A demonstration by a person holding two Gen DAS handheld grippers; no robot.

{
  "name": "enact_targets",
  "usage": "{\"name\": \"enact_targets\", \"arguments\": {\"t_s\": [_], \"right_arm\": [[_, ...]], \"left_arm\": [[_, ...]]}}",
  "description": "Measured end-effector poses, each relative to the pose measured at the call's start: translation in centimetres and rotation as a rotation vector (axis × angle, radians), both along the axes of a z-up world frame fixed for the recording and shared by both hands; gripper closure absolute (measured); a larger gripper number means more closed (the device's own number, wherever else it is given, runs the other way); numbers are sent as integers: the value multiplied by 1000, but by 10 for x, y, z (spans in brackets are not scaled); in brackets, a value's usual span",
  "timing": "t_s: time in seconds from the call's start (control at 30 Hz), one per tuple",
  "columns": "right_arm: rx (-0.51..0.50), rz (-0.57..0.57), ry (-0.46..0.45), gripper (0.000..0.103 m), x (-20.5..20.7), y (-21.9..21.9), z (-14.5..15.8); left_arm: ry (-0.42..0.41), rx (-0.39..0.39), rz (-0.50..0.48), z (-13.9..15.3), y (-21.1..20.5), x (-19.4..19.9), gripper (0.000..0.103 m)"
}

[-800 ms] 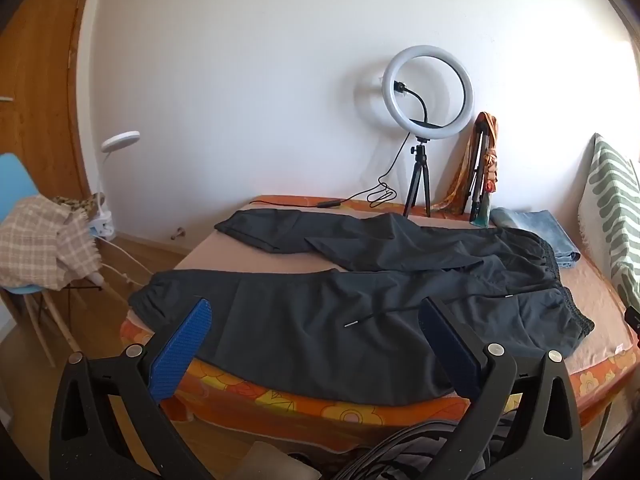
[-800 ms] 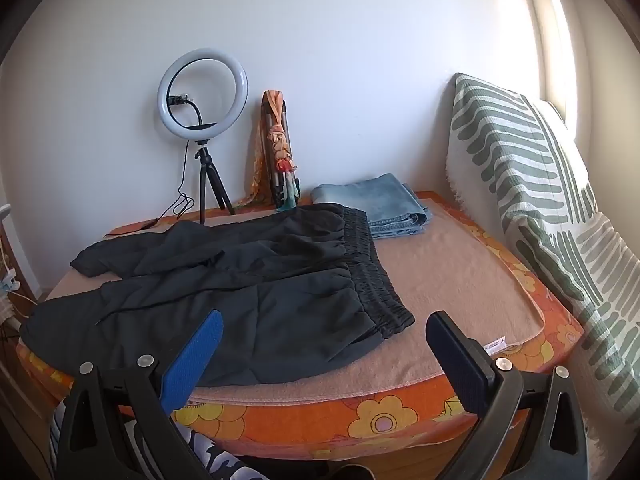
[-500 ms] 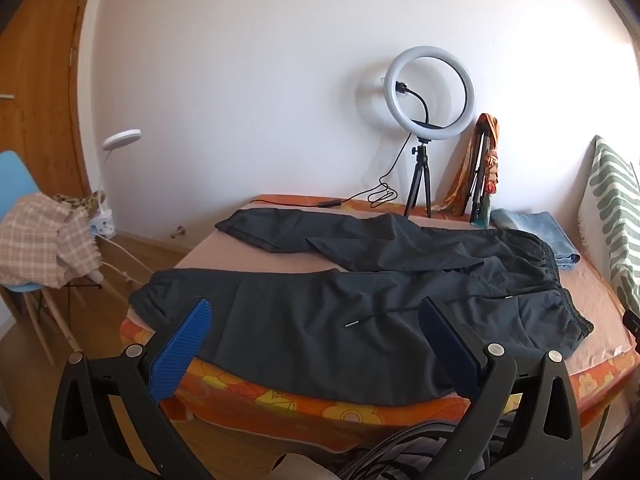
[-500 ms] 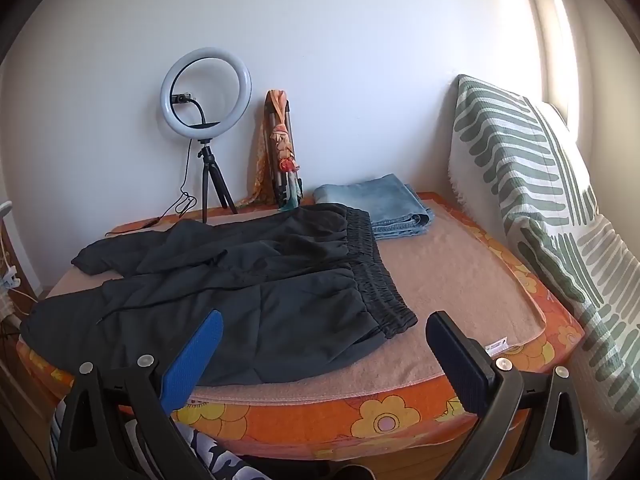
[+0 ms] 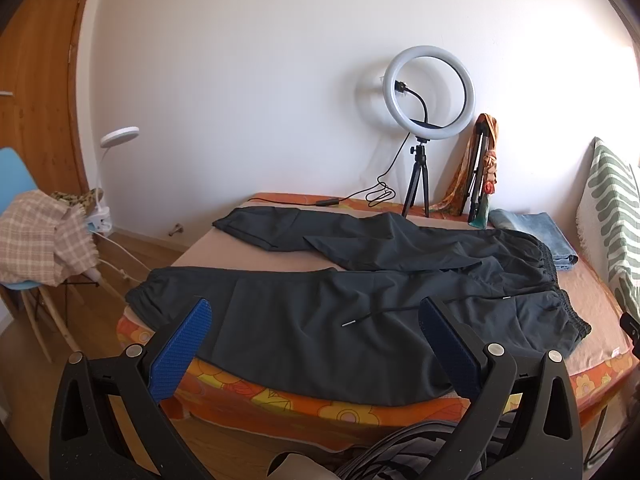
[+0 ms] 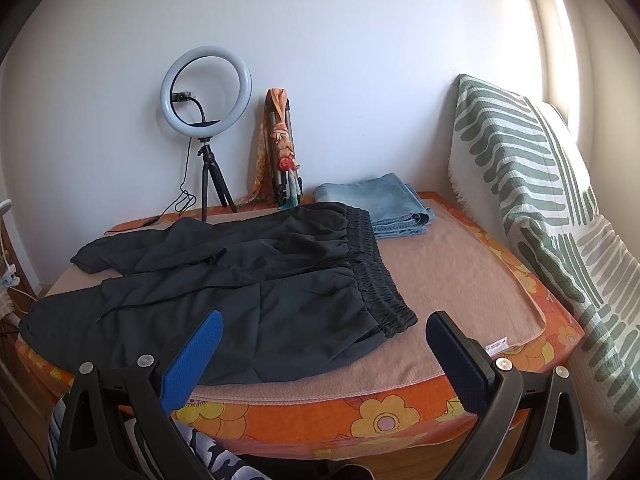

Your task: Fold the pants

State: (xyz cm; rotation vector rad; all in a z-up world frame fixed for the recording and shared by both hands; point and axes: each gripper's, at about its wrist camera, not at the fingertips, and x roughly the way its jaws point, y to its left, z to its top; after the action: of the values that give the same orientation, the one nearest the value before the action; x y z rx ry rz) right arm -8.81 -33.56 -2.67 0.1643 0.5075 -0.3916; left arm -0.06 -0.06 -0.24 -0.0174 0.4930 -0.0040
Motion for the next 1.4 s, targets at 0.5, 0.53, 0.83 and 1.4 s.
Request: {"name": "enact_targets", "arguments": {"t_s": [0.5, 0.53, 0.83, 1.4], "right_arm": [[-1, 5, 7, 0, 2, 0, -2], [-2, 5, 6, 0, 2, 0, -3], [9, 5, 12, 0, 2, -1, -4], [14, 9, 13, 0, 3, -2, -6]], "left_arm": [[2, -3, -7, 0, -1, 0, 0], [2, -4, -7, 0, -2, 0, 0], [10, -9, -11, -1, -3, 0, 0], [18, -13, -13, 2, -1, 1, 0]]}}
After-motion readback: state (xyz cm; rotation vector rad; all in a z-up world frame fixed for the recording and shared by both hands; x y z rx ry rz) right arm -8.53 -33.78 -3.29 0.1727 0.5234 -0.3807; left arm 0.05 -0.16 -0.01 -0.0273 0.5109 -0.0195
